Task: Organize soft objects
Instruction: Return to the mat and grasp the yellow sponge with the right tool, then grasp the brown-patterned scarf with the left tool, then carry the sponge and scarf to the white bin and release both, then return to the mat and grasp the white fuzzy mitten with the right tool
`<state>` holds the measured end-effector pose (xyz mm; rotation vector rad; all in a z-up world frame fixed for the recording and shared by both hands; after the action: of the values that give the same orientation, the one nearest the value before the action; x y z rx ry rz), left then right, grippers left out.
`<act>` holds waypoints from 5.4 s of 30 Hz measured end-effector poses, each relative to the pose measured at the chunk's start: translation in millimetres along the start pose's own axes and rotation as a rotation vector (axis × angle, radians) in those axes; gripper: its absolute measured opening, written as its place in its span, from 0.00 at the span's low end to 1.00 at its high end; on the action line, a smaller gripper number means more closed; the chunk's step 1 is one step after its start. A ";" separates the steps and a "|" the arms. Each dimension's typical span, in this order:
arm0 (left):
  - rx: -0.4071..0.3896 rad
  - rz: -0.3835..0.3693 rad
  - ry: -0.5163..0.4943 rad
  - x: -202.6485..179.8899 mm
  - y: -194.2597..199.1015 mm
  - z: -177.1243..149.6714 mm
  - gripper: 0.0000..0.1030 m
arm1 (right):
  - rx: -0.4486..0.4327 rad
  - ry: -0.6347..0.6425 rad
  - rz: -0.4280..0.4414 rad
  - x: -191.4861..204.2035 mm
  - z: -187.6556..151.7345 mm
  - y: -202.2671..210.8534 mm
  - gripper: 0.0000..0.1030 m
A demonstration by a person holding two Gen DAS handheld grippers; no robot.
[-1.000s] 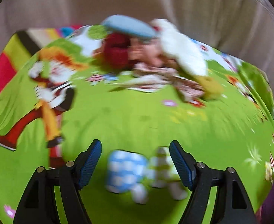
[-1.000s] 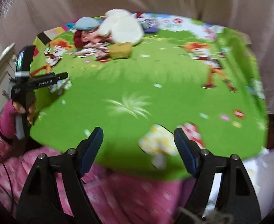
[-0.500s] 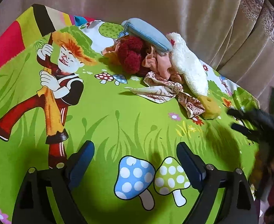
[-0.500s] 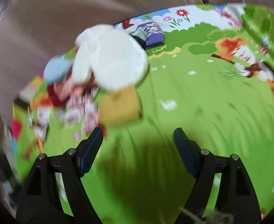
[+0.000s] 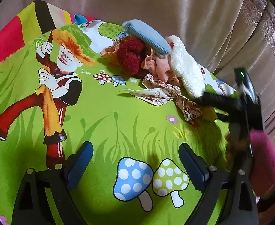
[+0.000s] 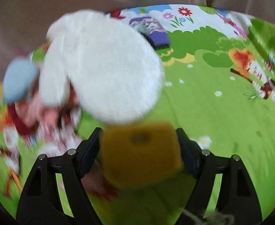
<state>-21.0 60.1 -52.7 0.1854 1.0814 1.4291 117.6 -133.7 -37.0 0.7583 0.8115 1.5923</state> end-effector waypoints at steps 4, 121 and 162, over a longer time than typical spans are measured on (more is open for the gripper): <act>0.000 0.019 -0.013 -1.4 -0.8 -0.9 0.91 | -0.028 0.183 0.080 0.3 -34.8 25.2 0.78; 0.048 -0.297 -0.686 -244.1 138.4 -144.3 0.26 | -0.392 0.175 0.083 -137.9 -214.3 300.5 0.54; 0.204 -0.266 -0.679 -283.3 33.8 -168.5 0.77 | -0.329 -0.247 -0.243 -316.3 -298.6 340.1 0.73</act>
<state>-98.8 -254.6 15.9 0.6032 0.6498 0.9063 -264.6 -518.9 65.4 0.5791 0.4291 1.3383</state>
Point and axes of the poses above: each gripper's, at about its wrist camera, not at the fingertips, and y roughly against the way its jaws point, x to its left, z to its top, the point moved 9 cm from there along -y, roughly the way its jaws point, and after that the axes turned 12 degrees about y, right-handed, at the moved point
